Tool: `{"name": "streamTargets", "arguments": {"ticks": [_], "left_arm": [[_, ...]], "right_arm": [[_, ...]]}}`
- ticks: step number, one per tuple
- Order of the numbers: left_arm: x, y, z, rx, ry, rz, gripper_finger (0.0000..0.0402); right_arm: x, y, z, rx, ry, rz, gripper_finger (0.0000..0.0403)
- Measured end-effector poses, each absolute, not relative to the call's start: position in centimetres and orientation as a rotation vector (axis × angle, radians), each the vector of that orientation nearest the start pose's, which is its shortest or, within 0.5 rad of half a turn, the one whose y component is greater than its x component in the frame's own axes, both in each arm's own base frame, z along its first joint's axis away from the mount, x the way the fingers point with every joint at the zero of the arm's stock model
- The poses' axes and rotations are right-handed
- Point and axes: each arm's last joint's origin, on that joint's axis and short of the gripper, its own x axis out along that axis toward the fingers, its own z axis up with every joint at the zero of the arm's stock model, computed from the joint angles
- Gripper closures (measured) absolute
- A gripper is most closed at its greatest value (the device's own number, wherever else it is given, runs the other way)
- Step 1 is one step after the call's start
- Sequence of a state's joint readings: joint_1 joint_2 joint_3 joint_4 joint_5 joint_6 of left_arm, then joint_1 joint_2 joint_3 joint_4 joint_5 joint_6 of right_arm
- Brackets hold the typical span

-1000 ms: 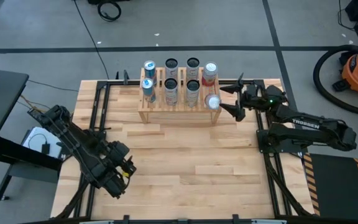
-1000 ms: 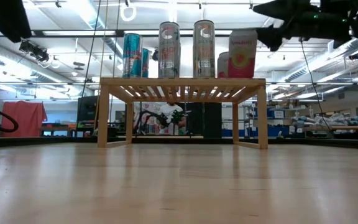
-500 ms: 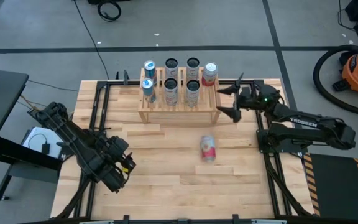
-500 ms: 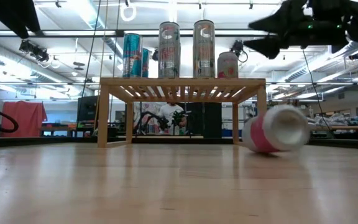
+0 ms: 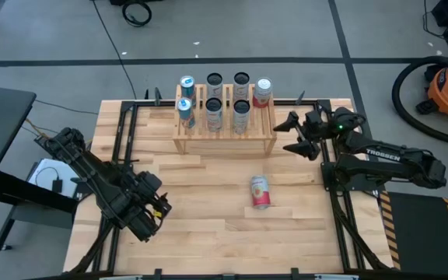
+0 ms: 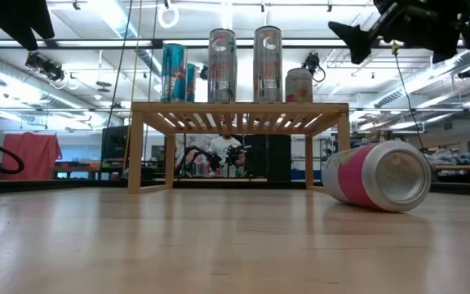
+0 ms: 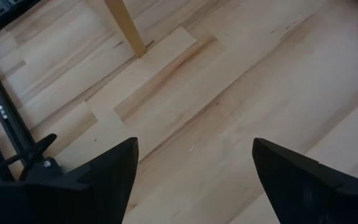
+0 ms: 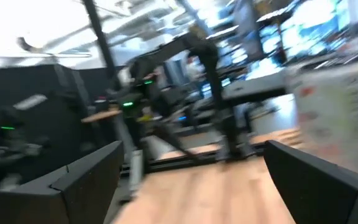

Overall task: Place canned beverage on shelf
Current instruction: Put the pink white soda can on the shelf aligned with the other pink white soda can

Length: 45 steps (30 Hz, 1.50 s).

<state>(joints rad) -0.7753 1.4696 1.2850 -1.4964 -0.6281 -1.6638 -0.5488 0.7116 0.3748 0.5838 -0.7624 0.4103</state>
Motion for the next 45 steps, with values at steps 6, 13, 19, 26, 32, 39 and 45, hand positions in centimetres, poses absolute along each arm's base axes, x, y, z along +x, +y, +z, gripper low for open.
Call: {"name": "streamTargets", "arguments": {"ticks": [6, 13, 19, 26, 32, 39, 45], "left_arm": [[18.1, -15.4, 28.9, -0.375, 0.893, 0.82, 0.0086], [18.2, -15.4, 28.9, -0.337, 0.909, 0.788, 0.0086], [18.2, -15.5, 28.9, -0.337, 0.91, 0.783, 0.0086], [18.3, -15.6, 28.9, -0.286, 0.93, 0.743, 0.0086], [18.4, -15.7, 28.9, -0.252, 0.942, 0.703, 0.0086], [18.4, -15.8, 28.9, -0.252, 0.941, 0.701, 0.0086], [18.5, -15.8, 28.9, -0.257, 0.939, 0.699, 0.0086]], "right_arm": [[14.4, -4.7, 27.8, 0.378, -0.12, 0.41, 0.0007], [13.5, -1.6, 29.0, 0.403, -0.217, 0.428, 0.0007], [13.5, 0.8, 28.8, 0.48, -0.07, 0.233, 0.0008], [14.4, 3.8, 31.9, 0.494, 0.048, -0.032, 0.0008], [15.2, 5.0, 32.9, 0.629, 0.213, -0.317, 0.0008], [17.3, 6.7, 31.8, 0.803, 0.42, -0.406, 0.0009], [19.6, 8.2, 29.6, 0.948, 0.615, -0.5, 0.0022]]}}
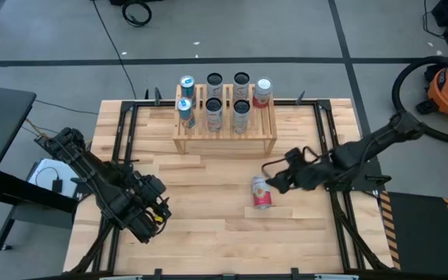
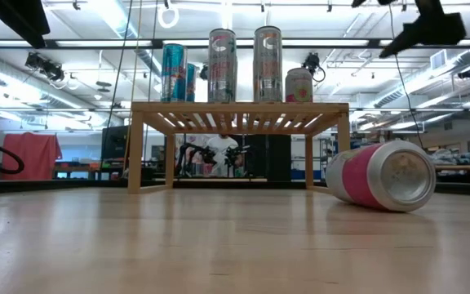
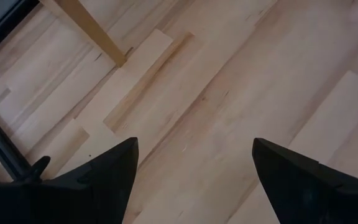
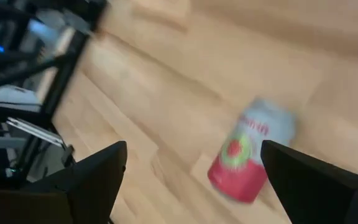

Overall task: Place canned beverage on shelf
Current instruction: Put the pink white soda can on the shelf aligned with the other pink white soda can

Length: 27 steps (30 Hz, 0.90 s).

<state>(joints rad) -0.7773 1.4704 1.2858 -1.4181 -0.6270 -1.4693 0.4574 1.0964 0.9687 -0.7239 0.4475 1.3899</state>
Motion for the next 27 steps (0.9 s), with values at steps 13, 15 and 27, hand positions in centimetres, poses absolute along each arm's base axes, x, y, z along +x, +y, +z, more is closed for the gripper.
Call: {"name": "streamTargets", "arguments": {"ticks": [13, 15, 27], "left_arm": [[18.5, -15.9, 28.9, -0.264, 0.935, 0.695, 0.0086], [18.6, -15.9, 28.9, -0.256, 0.938, 0.686, 0.0086], [19.2, -16.7, 28.9, -0.202, 0.976, 0.539, 0.0086]], "right_arm": [[23.2, 11.5, 24.5, 1.053, 0.793, -0.614, 0.0028], [23.6, 11.7, 23.6, 1.062, 0.805, -0.655, 0.0028], [26.4, 11.2, 18.3, 1.04, 0.903, -0.862, 0.0027]]}}
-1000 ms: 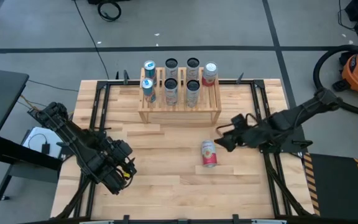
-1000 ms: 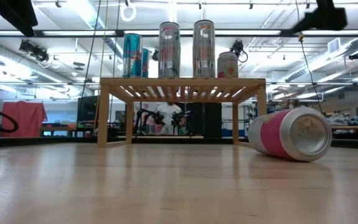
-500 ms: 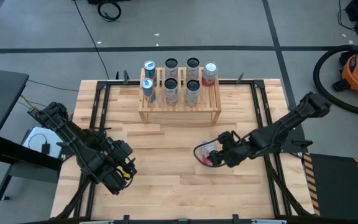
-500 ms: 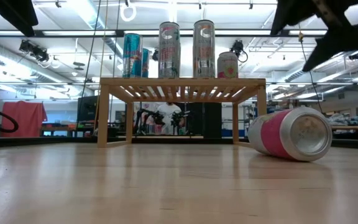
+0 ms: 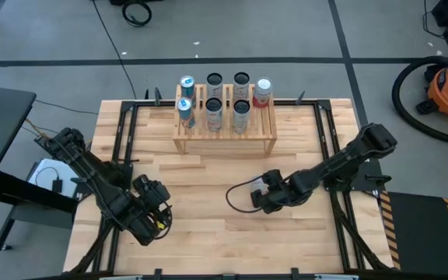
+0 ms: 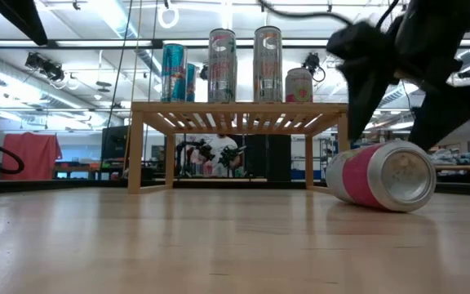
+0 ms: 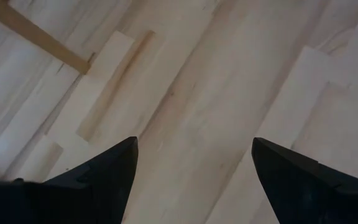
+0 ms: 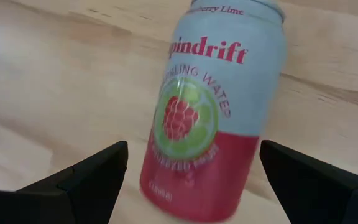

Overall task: Place canned beverage on shelf
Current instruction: Put the pink white soda can on the shelf aligned with the other pink white soda can

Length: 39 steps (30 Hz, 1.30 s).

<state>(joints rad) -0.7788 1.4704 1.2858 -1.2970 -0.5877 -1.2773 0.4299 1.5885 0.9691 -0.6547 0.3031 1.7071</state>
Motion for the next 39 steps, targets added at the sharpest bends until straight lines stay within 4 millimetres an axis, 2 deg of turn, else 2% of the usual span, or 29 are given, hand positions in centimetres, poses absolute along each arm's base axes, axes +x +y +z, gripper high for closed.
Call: {"name": "streamTargets", "arguments": {"ticks": [5, 14, 20, 24, 27, 33, 39], "left_arm": [[19.2, -16.7, 28.9, -0.194, 0.979, 0.526, 0.0086], [19.3, -16.8, 28.9, -0.164, 0.984, 0.502, 0.0086], [19.3, -16.8, 28.9, -0.168, 0.982, 0.499, 0.0086], [19.3, -16.8, 28.9, -0.149, 0.986, 0.488, 0.0086], [19.3, -16.8, 28.9, -0.146, 0.987, 0.486, 0.0086], [19.4, -16.8, 28.9, -0.148, 0.986, 0.485, 0.0086], [19.4, -16.9, 28.9, -0.152, 0.983, 0.483, 0.0086]], "right_arm": [[27.6, 10.2, 17.2, 1.076, 0.916, -0.891, 0.0028], [28.3, 7.9, 16.8, 1.113, 1.003, -0.906, 0.0028], [28.9, 7.5, 15.2, 1.124, 1.064, -0.929, 0.0028], [29.5, 7.5, 14.2, 1.134, 1.157, -0.86, 0.0028], [29.5, 7.5, 14.1, 1.13, 1.158, -0.858, 0.0028], [29.3, 7.4, 15.2, 1.109, 1.118, -0.83, 0.0028], [29.3, 7.2, 15.1, 1.087, 1.157, -0.799, 0.0029]]}}
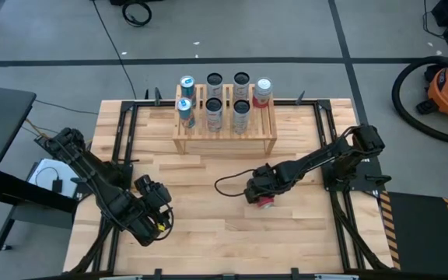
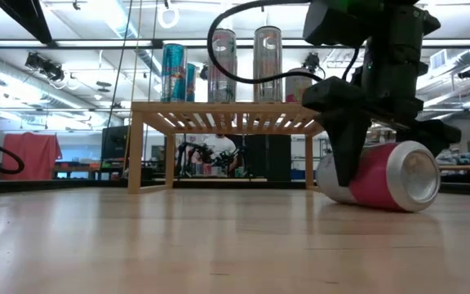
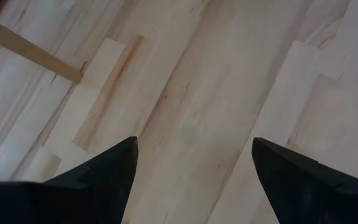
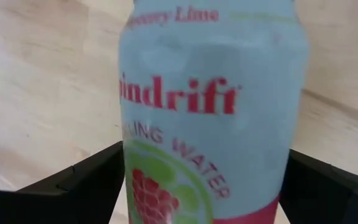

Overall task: Place canned beverage on shelf
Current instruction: Put the pink white soda can on the shelf aligned with the other pink white soda can

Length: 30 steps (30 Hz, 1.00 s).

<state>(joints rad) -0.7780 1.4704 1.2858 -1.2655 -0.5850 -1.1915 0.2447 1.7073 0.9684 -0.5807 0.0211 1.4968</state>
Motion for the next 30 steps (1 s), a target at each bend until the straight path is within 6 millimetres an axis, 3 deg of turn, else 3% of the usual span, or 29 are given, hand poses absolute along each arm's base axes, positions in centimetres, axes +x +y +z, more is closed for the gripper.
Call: {"name": "streamTargets", "arguments": {"ticks": [5, 10, 20, 26, 30], "left_arm": [[19.4, -16.9, 28.9, -0.152, 0.983, 0.483, 0.0086], [19.4, -16.9, 28.9, -0.151, 0.983, 0.483, 0.0086], [19.4, -16.8, 28.9, -0.148, 0.984, 0.483, 0.0086], [19.4, -16.8, 28.9, -0.147, 0.985, 0.483, 0.0086], [19.4, -16.8, 28.9, -0.157, 0.982, 0.49, 0.0086]], "right_arm": [[29.2, 7.2, 15.1, 1.068, 1.157, -0.796, 0.0052], [29.2, 7.2, 15.1, 1.047, 1.168, -0.773, 0.0111], [29.4, 8.7, 15.6, 0.901, 1.143, -0.67, 0.0112], [30.2, 10.3, 18.8, 0.691, 1.068, -0.637, 0.0112], [30.0, 11.0, 23.0, 0.535, 0.948, -0.646, 0.0112]]}}
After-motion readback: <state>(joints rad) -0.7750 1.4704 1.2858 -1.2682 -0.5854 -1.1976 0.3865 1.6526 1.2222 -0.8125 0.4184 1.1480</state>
